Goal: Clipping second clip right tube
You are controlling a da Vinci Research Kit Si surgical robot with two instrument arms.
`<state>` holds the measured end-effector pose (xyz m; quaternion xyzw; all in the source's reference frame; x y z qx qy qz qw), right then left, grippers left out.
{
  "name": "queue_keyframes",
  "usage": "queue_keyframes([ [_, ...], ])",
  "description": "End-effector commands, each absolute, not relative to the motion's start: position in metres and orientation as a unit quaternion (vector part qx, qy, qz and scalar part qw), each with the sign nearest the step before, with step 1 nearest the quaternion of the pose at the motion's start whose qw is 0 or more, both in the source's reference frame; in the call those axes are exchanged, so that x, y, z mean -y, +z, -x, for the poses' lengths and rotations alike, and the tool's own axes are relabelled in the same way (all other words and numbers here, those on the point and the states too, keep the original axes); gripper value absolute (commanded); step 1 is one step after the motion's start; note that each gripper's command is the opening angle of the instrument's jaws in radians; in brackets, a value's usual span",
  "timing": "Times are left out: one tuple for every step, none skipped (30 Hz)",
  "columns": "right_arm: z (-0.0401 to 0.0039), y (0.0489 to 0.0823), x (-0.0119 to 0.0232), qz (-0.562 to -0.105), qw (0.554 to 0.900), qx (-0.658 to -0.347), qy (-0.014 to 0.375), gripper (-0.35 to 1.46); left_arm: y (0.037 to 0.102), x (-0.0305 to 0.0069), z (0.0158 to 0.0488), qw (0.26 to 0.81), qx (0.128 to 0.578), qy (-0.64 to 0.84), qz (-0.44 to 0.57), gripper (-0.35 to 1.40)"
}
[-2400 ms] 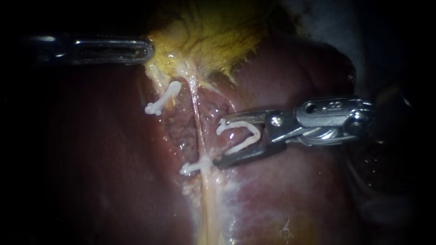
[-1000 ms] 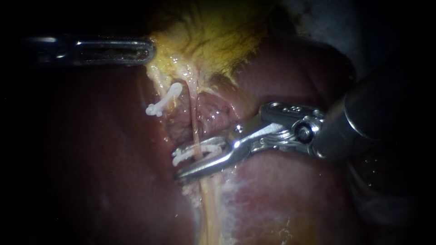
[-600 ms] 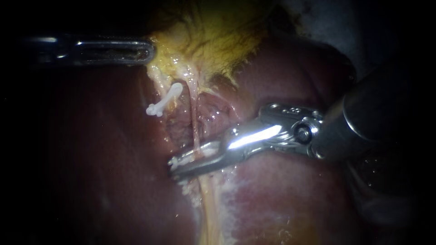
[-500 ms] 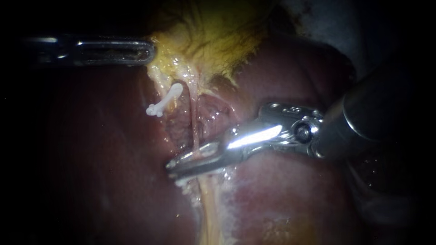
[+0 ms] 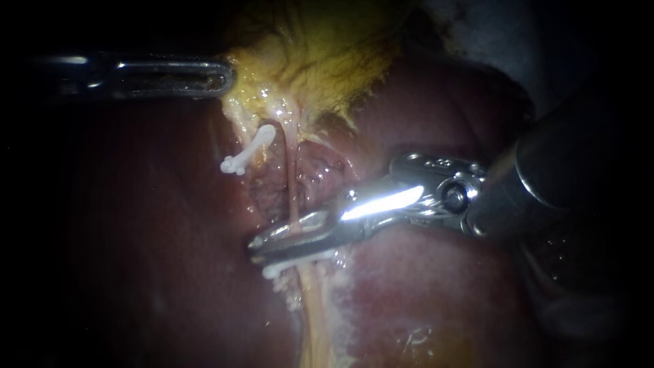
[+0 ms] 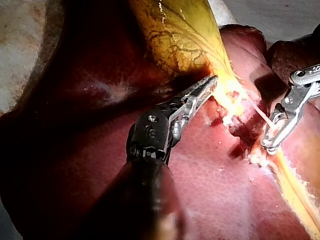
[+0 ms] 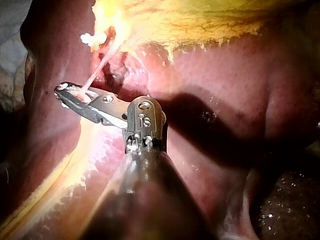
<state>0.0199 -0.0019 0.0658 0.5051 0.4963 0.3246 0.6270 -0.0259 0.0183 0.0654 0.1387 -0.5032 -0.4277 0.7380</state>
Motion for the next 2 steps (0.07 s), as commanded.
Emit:
queue_keyframes([
  [-0.0199, 0.0662, 0.0021, -0.505, 0.632, -0.489, 0.326, -0.35, 0.0655, -0.0183, 0.0259, 0.738, 0.503, -0.428, -0.139, -0.35],
  [-0.0199, 0.0664, 0.0022, -0.492, 0.643, -0.498, 0.31, -0.35, 0.0655, -0.0183, 0.0259, 0.738, 0.503, -0.428, -0.138, -0.35],
])
